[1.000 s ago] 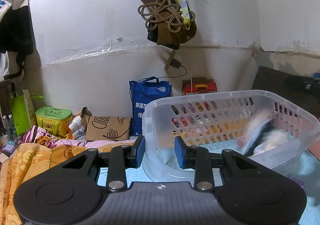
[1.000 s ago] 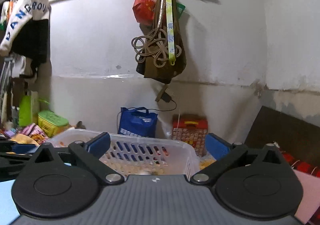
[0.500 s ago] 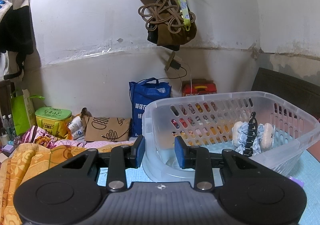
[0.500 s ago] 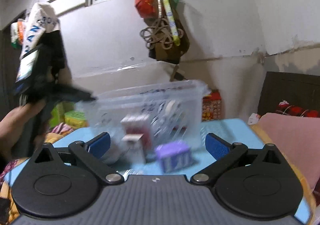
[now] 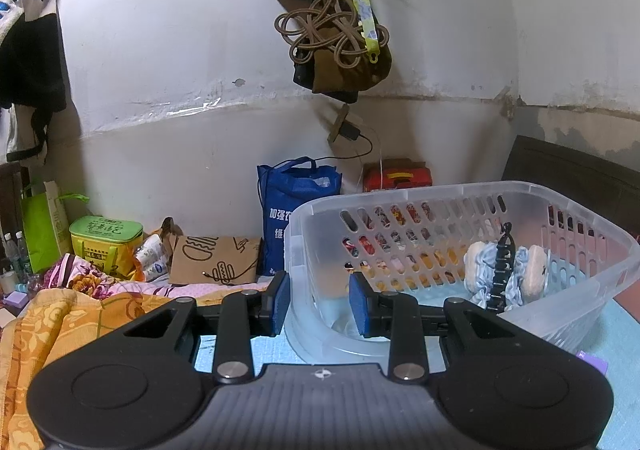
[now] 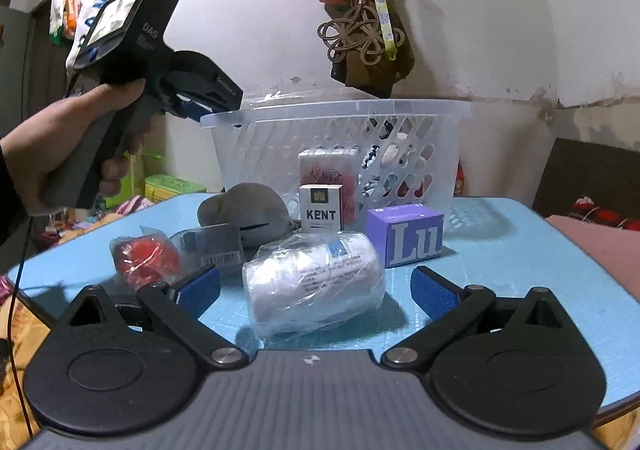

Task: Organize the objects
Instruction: 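Grasp the white plastic-wrapped roll with the right gripper, then lift the wrapped roll over the basket and open the right gripper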

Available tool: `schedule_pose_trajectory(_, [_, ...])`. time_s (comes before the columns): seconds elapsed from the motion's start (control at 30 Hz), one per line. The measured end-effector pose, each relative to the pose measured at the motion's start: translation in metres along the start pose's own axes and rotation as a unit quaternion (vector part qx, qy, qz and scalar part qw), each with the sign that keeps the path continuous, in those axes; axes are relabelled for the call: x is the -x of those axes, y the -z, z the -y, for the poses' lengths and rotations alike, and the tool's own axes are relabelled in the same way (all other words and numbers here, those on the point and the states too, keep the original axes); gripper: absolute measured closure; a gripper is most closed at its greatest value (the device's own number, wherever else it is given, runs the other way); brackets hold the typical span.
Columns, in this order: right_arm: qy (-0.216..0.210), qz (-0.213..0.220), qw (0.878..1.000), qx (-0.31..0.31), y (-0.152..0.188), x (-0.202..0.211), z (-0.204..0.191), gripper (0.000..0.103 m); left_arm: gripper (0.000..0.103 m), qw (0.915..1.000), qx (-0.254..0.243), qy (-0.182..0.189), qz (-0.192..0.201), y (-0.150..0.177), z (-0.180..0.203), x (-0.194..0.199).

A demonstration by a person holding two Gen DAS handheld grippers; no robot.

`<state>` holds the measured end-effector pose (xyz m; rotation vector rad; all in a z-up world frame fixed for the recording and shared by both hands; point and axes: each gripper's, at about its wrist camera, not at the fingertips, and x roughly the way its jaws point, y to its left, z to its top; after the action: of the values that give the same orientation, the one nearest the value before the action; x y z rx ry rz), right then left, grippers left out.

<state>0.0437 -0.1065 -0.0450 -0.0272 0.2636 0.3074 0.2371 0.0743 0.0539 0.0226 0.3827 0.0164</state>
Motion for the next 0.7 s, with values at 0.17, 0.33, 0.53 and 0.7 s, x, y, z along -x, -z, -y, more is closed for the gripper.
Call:
schedule_pose_trajectory(0.17, [0.023, 0.016, 1.000, 0.009, 0.010, -0.002, -0.001, 0.000, 0.067, 1.0000, 0.002, 0.001, 0.002, 0.000, -0.001, -0.001])
schedule_pose_trajectory(0.33, [0.011, 0.021, 1.000, 0.008, 0.014, -0.003, 0.001, 0.010, 0.067, 1.0000, 0.005, 0.003, 0.007, 0.001, -0.001, -0.002])
schedule_pose_trajectory(0.53, [-0.001, 0.016, 1.000, 0.006, 0.019, -0.005, 0.002, 0.026, 0.067, 1.0000, 0.003, 0.003, 0.007, 0.001, -0.001, -0.001])
schedule_pose_trajectory(0.7, [-0.001, 0.025, 1.000, -0.002, 0.019, 0.001, 0.004, 0.027, 0.067, 1.0000, 0.004, 0.003, 0.006, 0.002, -0.002, -0.001])
